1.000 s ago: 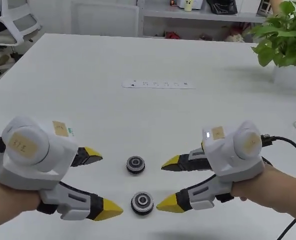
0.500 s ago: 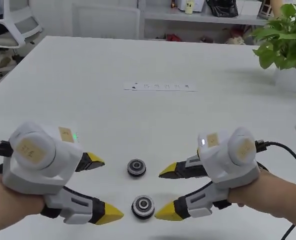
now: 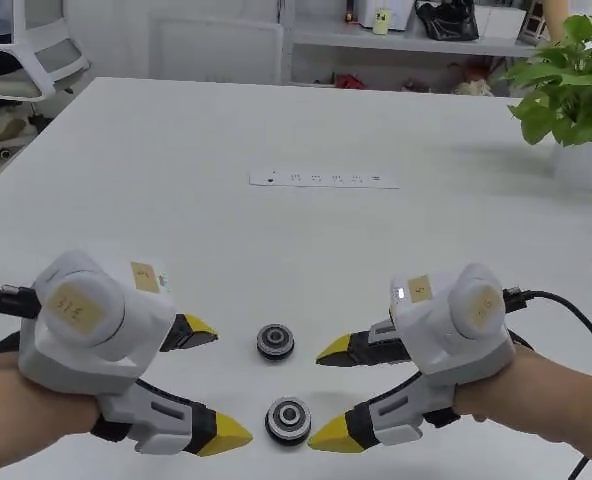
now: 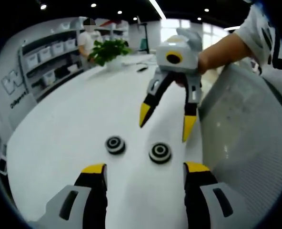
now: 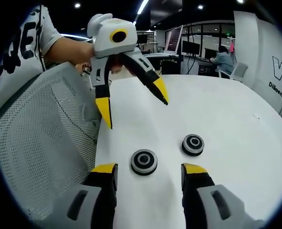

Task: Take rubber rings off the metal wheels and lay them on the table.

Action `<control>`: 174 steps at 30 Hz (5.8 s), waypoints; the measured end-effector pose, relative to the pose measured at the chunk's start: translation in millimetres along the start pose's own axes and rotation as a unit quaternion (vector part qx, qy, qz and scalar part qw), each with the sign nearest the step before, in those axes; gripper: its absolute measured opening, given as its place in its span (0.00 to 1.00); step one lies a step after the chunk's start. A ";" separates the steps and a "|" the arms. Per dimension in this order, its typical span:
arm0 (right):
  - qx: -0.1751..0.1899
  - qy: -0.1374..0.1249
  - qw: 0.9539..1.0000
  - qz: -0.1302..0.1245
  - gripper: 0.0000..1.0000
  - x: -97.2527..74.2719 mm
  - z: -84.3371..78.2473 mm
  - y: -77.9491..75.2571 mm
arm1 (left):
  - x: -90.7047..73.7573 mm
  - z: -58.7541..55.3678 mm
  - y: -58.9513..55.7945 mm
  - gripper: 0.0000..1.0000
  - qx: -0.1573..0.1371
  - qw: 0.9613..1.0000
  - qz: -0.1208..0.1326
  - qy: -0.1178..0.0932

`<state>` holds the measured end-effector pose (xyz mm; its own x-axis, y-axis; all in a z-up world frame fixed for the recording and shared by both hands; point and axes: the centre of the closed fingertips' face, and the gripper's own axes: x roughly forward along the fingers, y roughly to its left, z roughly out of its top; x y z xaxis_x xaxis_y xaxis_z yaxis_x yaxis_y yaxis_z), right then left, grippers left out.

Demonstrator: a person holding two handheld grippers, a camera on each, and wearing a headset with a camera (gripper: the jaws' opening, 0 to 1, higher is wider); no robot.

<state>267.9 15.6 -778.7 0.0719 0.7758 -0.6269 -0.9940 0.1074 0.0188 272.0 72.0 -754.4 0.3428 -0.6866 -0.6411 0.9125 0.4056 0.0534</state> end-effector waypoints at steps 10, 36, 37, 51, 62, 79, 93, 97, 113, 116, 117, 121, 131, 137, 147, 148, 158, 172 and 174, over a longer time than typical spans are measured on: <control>-0.009 -0.003 1.000 0.003 0.53 1.5 0.5 1.7 | 3.9 0.7 -1.9 0.65 0.005 1.000 -0.007 0.001; 0.008 -0.003 1.000 0.005 0.54 2.7 -7.9 0.7 | 13.9 0.8 -6.7 0.64 0.006 1.000 -0.021 0.007; 0.008 -0.003 1.000 0.005 0.54 2.7 -7.9 0.6 | 14.2 0.3 -6.9 0.64 0.006 1.000 -0.022 0.007; 0.009 0.000 1.000 0.003 0.53 4.6 -11.0 -0.4 | 17.6 0.2 -7.6 0.62 0.004 1.000 -0.027 0.007; 0.015 -0.002 1.000 0.004 0.51 5.7 -13.6 -1.2 | 22.3 5.4 -7.6 0.59 0.010 0.999 -0.031 0.000; 0.020 -0.009 1.000 0.006 0.46 6.9 -14.6 -1.4 | 33.1 7.5 -18.0 0.50 0.024 0.998 -0.056 0.000; 0.022 -0.005 1.000 0.007 0.45 6.7 -16.9 -0.4 | 40.7 4.2 -26.3 0.38 0.028 0.996 -0.078 0.009; 0.022 -0.001 1.000 0.008 0.46 7.9 -18.2 0.6 | 42.9 6.4 -27.2 0.33 0.034 0.996 -0.080 0.007; 0.023 0.002 1.000 0.013 0.45 8.9 -20.7 2.4 | 56.6 4.1 -29.5 0.21 0.022 0.995 -0.092 0.016; 0.024 0.002 1.000 0.013 0.45 8.4 -20.7 2.0 | 57.6 3.1 -31.1 0.20 0.020 0.995 -0.094 0.017; 0.025 0.001 1.000 0.013 0.45 8.3 -20.5 1.7 | 57.8 2.9 -31.1 0.19 0.019 0.995 -0.093 0.017; 0.026 0.001 1.000 0.013 0.45 8.7 -20.8 1.8 | 58.8 0.1 -31.4 0.18 0.018 0.995 -0.092 0.020; 0.029 0.002 1.000 0.010 0.45 8.5 -21.7 0.5 | 59.9 0.6 -29.8 0.14 0.027 0.996 -0.082 0.015; 0.027 0.002 1.000 0.008 0.45 8.4 -19.0 -0.4 | 59.9 0.8 -29.9 0.14 0.025 0.996 -0.080 0.012; 0.021 0.001 1.000 0.008 0.43 9.1 -8.5 -1.6 | 60.1 0.7 -30.5 0.14 0.026 0.996 -0.080 0.008; 0.020 0.002 1.000 0.009 0.43 9.4 -7.5 -1.5 | 60.1 0.7 -30.6 0.14 0.027 0.996 -0.080 0.007; 0.005 0.023 0.999 0.023 0.40 16.9 -7.8 2.7 | 60.0 0.4 -30.8 0.14 0.036 0.996 -0.078 0.008; 0.029 0.018 0.999 0.035 0.31 25.0 -11.7 7.6 | 59.9 0.3 -30.5 0.14 0.042 0.996 -0.078 0.005; 0.033 0.018 0.999 0.034 0.30 25.7 -13.9 7.4 | 59.9 0.4 -30.7 0.14 0.042 0.996 -0.078 0.004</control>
<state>261.2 27.7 -805.5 0.0000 0.7603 -0.6495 -0.9888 0.0969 0.1135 264.7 18.1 -794.1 0.1933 -0.7322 -0.6531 0.9701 0.2421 0.0157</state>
